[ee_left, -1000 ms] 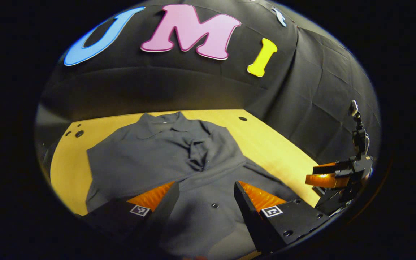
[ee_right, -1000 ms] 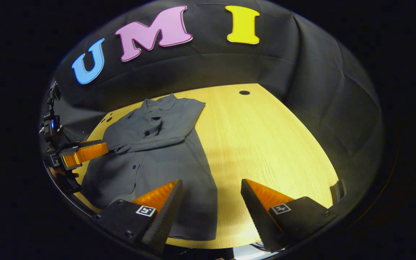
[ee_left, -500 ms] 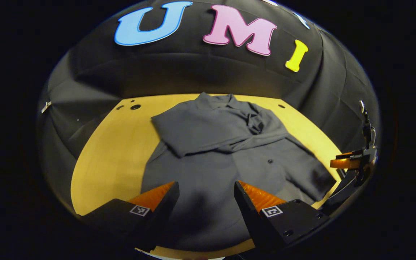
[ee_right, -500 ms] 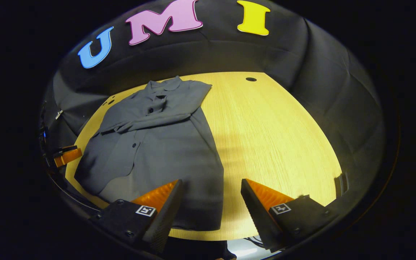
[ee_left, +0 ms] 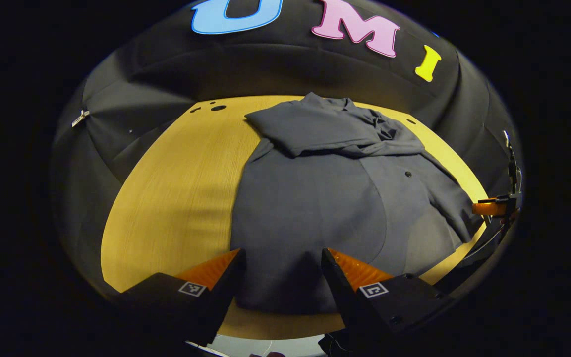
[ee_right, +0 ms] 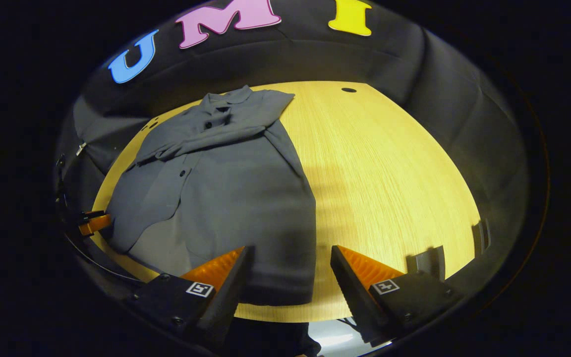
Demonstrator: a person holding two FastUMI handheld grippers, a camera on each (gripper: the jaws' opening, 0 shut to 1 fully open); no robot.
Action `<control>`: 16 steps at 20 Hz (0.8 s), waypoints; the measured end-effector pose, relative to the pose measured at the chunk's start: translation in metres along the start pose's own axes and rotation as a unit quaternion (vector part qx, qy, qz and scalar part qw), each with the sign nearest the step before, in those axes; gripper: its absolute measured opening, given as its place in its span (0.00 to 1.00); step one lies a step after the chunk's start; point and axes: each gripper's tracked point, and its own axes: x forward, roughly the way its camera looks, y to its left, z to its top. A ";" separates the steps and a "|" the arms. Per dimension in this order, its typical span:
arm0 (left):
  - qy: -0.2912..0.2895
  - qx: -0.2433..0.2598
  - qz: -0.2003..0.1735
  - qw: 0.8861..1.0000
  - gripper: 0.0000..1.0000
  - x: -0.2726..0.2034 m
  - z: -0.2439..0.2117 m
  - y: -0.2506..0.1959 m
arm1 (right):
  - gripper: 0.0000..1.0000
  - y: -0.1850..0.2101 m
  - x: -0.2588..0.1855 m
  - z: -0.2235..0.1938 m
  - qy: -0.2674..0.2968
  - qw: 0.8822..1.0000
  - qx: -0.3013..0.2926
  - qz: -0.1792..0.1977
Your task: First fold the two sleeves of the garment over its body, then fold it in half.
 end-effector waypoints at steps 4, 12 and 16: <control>0.004 0.003 0.012 1.000 0.95 0.001 -0.002 0.003 | 0.99 -0.005 0.008 -0.012 0.019 1.000 0.002 -0.006; 0.028 0.004 0.042 0.999 0.95 -0.001 -0.017 0.017 | 0.98 -0.003 0.011 -0.014 0.027 0.999 -0.034 -0.021; 0.032 -0.006 0.031 0.999 0.96 0.002 -0.017 0.014 | 0.97 0.000 0.013 -0.014 0.026 0.999 -0.027 -0.021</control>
